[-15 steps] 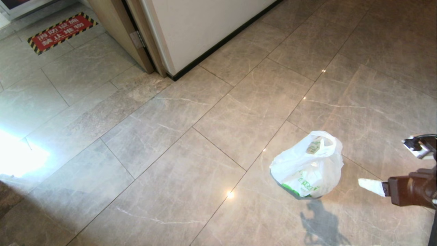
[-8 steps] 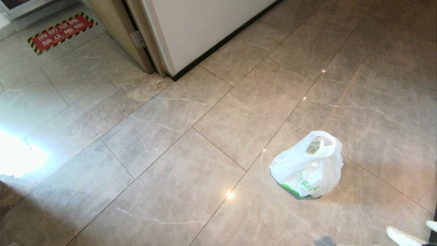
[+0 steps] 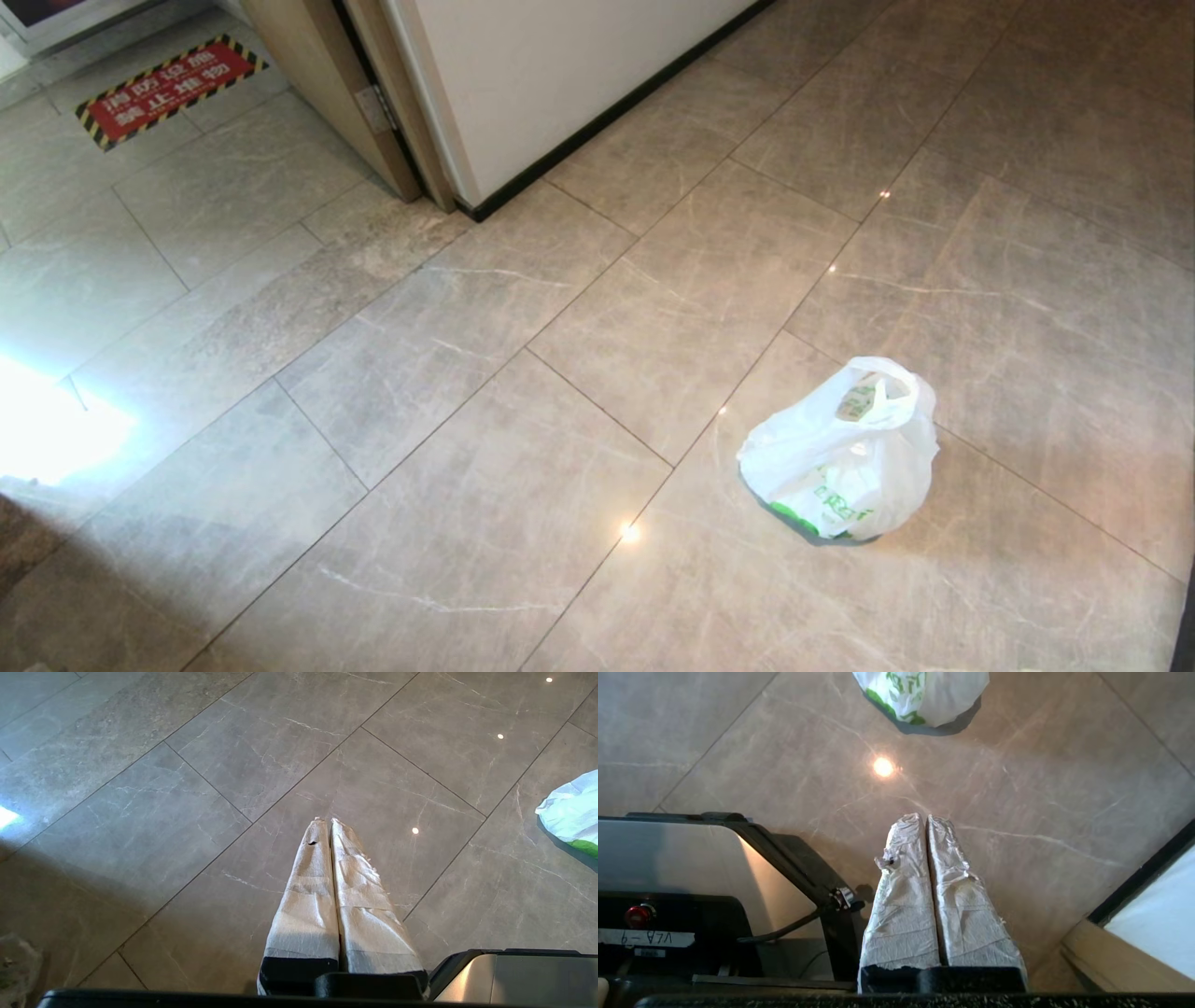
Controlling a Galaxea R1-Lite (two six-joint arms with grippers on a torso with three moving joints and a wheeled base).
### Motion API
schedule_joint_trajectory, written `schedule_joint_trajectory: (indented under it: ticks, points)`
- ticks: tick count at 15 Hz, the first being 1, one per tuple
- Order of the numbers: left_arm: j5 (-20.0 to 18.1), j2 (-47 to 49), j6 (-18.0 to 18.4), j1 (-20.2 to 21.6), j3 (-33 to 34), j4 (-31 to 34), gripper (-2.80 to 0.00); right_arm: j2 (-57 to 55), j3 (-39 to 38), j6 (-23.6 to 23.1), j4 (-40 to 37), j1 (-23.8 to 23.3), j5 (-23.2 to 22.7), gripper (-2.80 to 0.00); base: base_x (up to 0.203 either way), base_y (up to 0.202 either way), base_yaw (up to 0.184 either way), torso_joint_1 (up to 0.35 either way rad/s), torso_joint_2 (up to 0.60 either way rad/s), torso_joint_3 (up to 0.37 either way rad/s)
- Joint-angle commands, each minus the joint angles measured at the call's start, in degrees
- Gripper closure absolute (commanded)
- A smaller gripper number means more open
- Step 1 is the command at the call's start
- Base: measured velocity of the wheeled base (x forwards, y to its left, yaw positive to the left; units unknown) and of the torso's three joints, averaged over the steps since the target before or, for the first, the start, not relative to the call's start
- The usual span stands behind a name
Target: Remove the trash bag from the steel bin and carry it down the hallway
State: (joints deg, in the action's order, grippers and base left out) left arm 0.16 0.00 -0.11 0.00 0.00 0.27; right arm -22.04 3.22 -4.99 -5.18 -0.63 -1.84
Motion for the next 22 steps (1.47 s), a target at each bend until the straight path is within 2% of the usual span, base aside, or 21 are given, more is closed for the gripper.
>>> schedule_joint_trajectory:
  ticks: [1, 5, 6, 22]
  points:
    - [0.0, 0.0, 0.0, 0.0, 0.0, 0.0, 0.00, 10.0, -0.6, 0.4, -0.6, -0.2, 0.3, 0.00, 0.000, 0.000, 0.000, 0.000, 0.00, 0.000]
    - [0.0, 0.0, 0.0, 0.0, 0.0, 0.0, 0.00, 22.3, -1.6, 2.3, 1.5, 0.1, 1.0, 0.00, 0.000, 0.000, 0.000, 0.000, 0.00, 0.000]
    - [0.0, 0.0, 0.0, 0.0, 0.0, 0.0, 0.00, 22.3, -2.9, 2.4, 5.6, 0.2, 1.3, 0.00, 0.000, 0.000, 0.000, 0.000, 0.00, 0.000]
    - [0.0, 0.0, 0.1, 0.0, 0.0, 0.0, 0.00, 22.0, -3.2, 2.8, 5.4, 0.2, 1.6, 0.00, 0.000, 0.000, 0.000, 0.000, 0.00, 0.002]
